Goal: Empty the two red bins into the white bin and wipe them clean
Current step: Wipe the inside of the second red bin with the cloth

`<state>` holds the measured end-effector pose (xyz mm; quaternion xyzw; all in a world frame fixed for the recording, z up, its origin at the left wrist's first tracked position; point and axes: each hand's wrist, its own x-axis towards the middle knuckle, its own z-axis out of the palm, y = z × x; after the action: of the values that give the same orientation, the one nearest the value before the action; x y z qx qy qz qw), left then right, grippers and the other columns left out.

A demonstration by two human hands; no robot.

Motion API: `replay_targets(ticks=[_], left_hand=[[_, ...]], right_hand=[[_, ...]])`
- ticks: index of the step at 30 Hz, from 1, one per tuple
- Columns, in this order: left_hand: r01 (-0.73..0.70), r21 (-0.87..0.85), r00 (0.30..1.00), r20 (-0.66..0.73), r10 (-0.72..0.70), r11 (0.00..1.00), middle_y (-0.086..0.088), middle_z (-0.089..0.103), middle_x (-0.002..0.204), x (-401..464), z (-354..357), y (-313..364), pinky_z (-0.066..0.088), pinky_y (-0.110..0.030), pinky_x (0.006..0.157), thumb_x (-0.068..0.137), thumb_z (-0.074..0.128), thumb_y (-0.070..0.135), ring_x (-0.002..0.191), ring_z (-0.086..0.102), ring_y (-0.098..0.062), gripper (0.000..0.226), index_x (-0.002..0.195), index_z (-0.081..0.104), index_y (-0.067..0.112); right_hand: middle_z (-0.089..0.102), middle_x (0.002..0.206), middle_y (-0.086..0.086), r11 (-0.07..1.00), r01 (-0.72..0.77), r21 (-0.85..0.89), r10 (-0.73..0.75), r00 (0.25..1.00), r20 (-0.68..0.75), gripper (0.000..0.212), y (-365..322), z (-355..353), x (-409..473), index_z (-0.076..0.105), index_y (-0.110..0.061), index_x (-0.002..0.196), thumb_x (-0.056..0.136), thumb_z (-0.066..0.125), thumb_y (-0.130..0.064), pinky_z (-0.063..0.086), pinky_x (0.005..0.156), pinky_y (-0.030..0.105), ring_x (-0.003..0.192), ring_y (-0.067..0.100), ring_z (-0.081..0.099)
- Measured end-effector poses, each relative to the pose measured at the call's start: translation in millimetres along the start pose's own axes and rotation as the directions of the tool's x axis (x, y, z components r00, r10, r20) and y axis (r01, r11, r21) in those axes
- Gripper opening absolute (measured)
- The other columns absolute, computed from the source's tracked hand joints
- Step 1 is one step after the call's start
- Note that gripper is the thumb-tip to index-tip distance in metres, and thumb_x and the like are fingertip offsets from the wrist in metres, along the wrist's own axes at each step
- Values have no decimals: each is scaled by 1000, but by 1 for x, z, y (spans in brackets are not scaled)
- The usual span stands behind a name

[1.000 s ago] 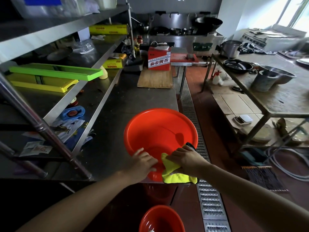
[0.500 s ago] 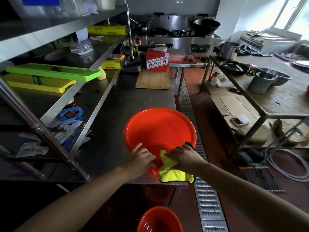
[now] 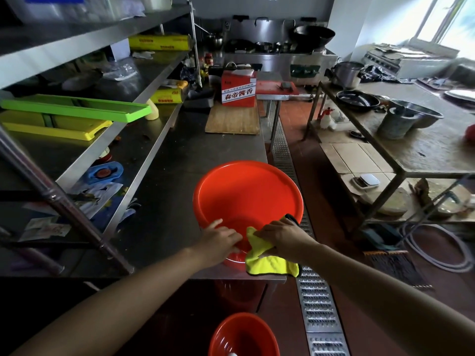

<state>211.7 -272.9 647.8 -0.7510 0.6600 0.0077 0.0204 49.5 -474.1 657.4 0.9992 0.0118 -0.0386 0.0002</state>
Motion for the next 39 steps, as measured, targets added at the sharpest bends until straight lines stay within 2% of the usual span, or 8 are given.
replay_targets(ticks=[6, 13, 17, 22, 27, 30, 35, 39], left_hand=[[4, 14, 999, 35, -5, 1000, 7, 58, 136, 3, -14, -55, 17, -45, 121, 96, 57, 33, 132, 47, -12, 39, 134, 56, 27], [-31, 62, 991, 132, 22, 998, 7, 58, 132, 1, -17, -43, 16, -49, 120, 95, 45, 59, 129, 47, -15, 49, 133, 52, 28], [-137, 122, 980, 162, 117, 983, -1, 66, 114, -13, -7, -7, 39, -42, 103, 96, 35, 64, 108, 60, -23, 53, 127, 53, 25], [-191, 159, 946, 294, 138, 969, -15, 67, 101, -37, 23, 39, 48, -42, 80, 96, 31, 67, 92, 65, -36, 65, 117, 56, 11], [-319, 253, 919, 318, 233, 913, -4, 70, 79, -61, 43, 74, 54, -33, 72, 90, 44, 66, 72, 68, -25, 55, 90, 63, 15], [-325, 367, 923, 325, 207, 871, 1, 68, 68, -70, 59, 92, 55, -29, 68, 88, 44, 69, 62, 66, -19, 55, 74, 65, 20], [-243, 379, 918, 387, 85, 893, -12, 74, 85, -79, 68, 114, 57, -38, 80, 79, 64, 58, 80, 72, -29, 44, 84, 73, 16], [-147, 345, 956, 292, 43, 927, -3, 72, 71, -84, 78, 126, 56, -33, 72, 65, 74, 53, 67, 68, -23, 38, 72, 75, 16]], right_hand=[[64, 130, -6, 1000, -18, 15, 18, 1000, 4, 67, 38, -11, -12, 57, -25, 140, 86, 61, -64, 31, 111, 38, 123, 20, 55], [55, 143, -3, 995, 15, -94, -5, 995, 100, 66, 25, -4, -21, 42, -23, 151, 92, 55, -51, 25, 114, 43, 133, 19, 46], [49, 148, -7, 997, 67, -42, -58, 981, 183, 67, 2, -2, -32, 35, -27, 154, 94, 48, -53, 22, 115, 39, 136, 16, 43], [41, 156, -1, 991, 40, 125, -95, 876, 472, 62, -30, 7, -34, 33, -32, 155, 98, 54, -43, 28, 117, 37, 142, 23, 39], [39, 157, 5, 962, -115, 247, -76, 756, 650, 61, -46, 25, -31, 33, -37, 154, 99, 57, -40, 31, 112, 35, 142, 27, 39], [36, 159, 5, 961, -214, 172, 60, 775, 630, 63, -54, 39, -38, 27, -44, 155, 98, 55, -41, 33, 112, 38, 142, 29, 39], [48, 149, 6, 992, -124, -7, 109, 845, 523, 58, -81, 63, -66, 38, -26, 151, 100, 41, -53, 24, 114, 47, 136, 27, 45], [65, 128, 9, 990, -4, -143, 68, 895, 440, 96, -106, 77, -112, 58, -17, 137, 77, 33, -88, 35, 105, 68, 120, 33, 60]])
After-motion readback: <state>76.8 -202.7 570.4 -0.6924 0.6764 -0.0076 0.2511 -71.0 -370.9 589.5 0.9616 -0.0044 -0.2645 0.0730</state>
